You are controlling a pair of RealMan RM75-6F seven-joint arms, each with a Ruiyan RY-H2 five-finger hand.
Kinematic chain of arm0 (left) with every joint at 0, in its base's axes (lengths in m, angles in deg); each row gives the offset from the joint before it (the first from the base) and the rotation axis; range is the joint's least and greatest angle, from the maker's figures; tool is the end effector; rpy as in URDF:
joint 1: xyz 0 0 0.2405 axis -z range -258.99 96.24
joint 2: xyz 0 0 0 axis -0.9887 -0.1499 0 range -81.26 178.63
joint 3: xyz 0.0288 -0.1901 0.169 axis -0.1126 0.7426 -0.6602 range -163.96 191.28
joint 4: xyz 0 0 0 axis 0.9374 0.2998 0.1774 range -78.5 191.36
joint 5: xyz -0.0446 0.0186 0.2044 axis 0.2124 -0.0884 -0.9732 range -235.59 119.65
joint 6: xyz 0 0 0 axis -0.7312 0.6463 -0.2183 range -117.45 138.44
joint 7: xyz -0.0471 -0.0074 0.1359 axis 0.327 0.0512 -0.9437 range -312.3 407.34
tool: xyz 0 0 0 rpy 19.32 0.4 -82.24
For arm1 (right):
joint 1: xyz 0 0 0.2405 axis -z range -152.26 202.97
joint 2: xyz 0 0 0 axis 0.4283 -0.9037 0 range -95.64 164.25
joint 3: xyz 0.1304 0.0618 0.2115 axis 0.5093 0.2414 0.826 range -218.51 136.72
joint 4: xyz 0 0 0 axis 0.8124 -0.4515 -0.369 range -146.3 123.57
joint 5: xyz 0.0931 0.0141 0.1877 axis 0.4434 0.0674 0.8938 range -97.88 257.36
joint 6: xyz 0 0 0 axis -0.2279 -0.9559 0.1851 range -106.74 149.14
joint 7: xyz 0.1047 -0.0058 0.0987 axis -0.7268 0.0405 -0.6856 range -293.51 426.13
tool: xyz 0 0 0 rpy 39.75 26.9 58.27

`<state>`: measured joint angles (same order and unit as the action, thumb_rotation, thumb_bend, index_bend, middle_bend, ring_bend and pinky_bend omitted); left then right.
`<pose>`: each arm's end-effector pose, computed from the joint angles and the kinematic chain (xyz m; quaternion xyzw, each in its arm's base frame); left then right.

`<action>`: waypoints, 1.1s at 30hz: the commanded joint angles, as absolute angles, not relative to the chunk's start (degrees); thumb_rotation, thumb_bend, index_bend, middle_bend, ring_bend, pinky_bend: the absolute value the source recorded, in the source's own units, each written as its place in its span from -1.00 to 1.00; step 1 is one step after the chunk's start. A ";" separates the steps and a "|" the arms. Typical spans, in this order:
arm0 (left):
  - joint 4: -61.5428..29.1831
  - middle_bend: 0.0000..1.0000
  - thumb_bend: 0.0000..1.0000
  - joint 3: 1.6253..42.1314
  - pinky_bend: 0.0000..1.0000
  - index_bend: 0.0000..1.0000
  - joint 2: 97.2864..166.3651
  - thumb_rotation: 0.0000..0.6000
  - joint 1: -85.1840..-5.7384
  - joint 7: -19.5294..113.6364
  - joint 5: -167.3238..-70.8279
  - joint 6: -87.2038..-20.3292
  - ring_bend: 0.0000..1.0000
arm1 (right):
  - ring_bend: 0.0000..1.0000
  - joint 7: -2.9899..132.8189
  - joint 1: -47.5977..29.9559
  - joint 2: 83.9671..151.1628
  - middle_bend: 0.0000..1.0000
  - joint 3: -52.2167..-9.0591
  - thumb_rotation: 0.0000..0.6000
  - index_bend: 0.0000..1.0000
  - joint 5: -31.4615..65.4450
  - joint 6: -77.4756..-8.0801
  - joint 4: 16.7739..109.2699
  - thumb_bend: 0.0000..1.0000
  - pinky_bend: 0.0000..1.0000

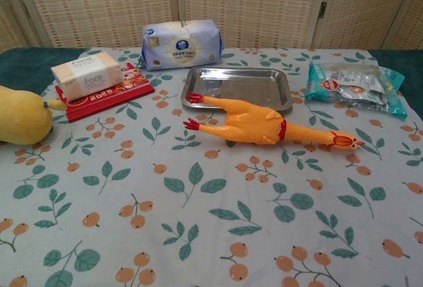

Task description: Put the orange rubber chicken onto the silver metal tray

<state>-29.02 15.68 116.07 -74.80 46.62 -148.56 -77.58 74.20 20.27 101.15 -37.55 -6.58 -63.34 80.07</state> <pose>-0.3115 0.1883 0.1519 -0.6281 -0.3263 -0.3997 0.5825 -0.3082 -0.1839 0.1448 0.6168 -0.3538 0.3601 0.6039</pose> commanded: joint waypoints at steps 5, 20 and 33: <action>-29.08 -1.00 -0.13 15.67 -0.88 -1.00 116.17 1.00 -74.39 46.80 -148.70 -77.08 -1.00 | -1.00 75.22 20.16 101.20 -1.00 -37.75 1.00 -1.00 -6.03 -62.52 80.17 -0.88 -1.00; -29.48 -1.00 -0.13 14.91 -0.87 -1.00 115.20 1.00 -74.04 49.23 -148.92 -75.84 -1.00 | -0.45 79.92 6.81 108.53 -0.48 -31.04 1.00 -0.25 3.71 -44.51 80.78 -0.73 -0.03; -29.28 -1.00 -0.13 14.47 -0.87 -1.00 114.20 1.00 -74.02 51.81 -149.14 -75.66 -1.00 | -0.36 96.85 -4.49 118.28 -0.36 -28.29 1.00 -0.25 20.54 -34.85 77.86 -0.71 0.18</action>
<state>-29.32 14.49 114.31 -73.94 51.64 -149.13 -75.53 93.82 -2.28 116.15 -28.82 17.37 -36.35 79.09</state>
